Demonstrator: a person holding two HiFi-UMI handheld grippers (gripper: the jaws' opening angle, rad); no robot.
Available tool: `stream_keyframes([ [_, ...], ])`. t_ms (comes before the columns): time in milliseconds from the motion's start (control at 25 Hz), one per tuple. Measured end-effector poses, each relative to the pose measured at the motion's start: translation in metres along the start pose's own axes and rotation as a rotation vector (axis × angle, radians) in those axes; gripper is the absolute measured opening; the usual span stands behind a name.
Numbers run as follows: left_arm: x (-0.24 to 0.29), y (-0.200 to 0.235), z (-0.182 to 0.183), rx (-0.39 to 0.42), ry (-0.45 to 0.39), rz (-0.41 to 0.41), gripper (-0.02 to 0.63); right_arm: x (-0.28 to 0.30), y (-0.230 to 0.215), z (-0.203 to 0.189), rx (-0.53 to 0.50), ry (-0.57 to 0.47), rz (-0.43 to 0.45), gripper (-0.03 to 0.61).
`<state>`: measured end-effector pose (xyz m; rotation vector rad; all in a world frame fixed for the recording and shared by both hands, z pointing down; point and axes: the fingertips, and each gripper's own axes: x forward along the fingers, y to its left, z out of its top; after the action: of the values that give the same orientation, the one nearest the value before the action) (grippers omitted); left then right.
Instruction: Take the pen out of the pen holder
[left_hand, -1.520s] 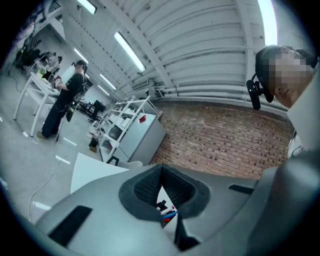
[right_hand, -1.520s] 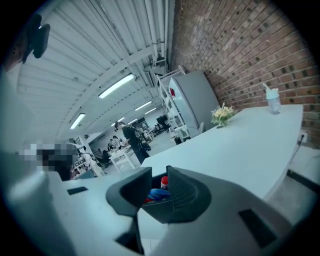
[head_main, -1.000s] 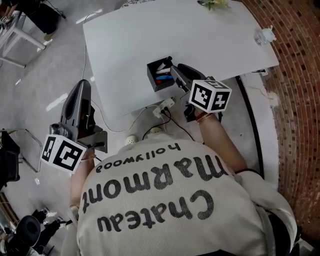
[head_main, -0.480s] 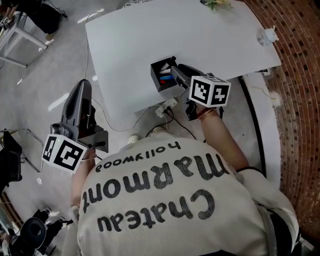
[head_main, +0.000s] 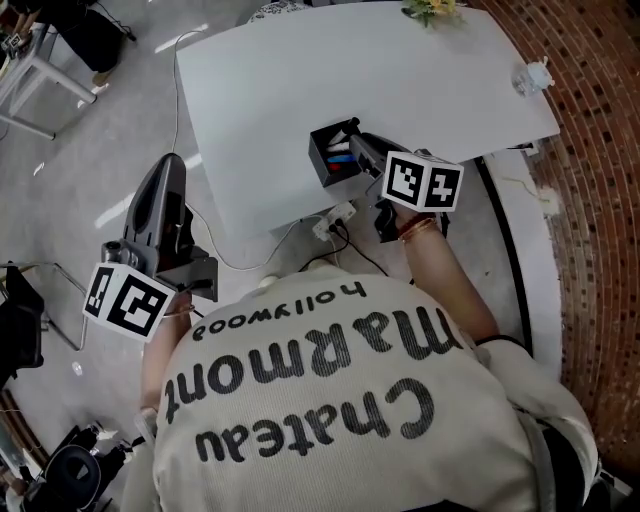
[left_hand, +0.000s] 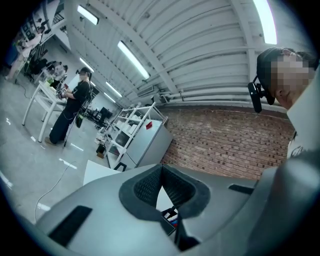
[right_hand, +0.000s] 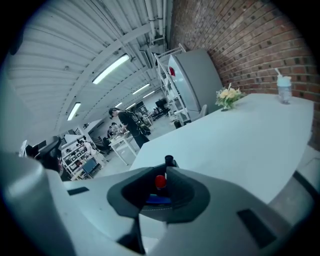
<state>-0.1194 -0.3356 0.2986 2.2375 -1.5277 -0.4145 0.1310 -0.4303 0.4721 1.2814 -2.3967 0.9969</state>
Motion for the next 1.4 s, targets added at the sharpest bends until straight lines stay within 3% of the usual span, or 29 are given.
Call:
stream_keyframes([
  [800,0.004,0.025,-0.004,-0.039,0.052,-0.054,0.000,-0.007,0.003,0.007,0.026,-0.083,-0.125,0.069],
  [1400,0.008,0.044,-0.015,0.017,0.161,-0.065,0.000,-0.030,0.025,0.020,0.012,-0.180,-0.203,0.067],
])
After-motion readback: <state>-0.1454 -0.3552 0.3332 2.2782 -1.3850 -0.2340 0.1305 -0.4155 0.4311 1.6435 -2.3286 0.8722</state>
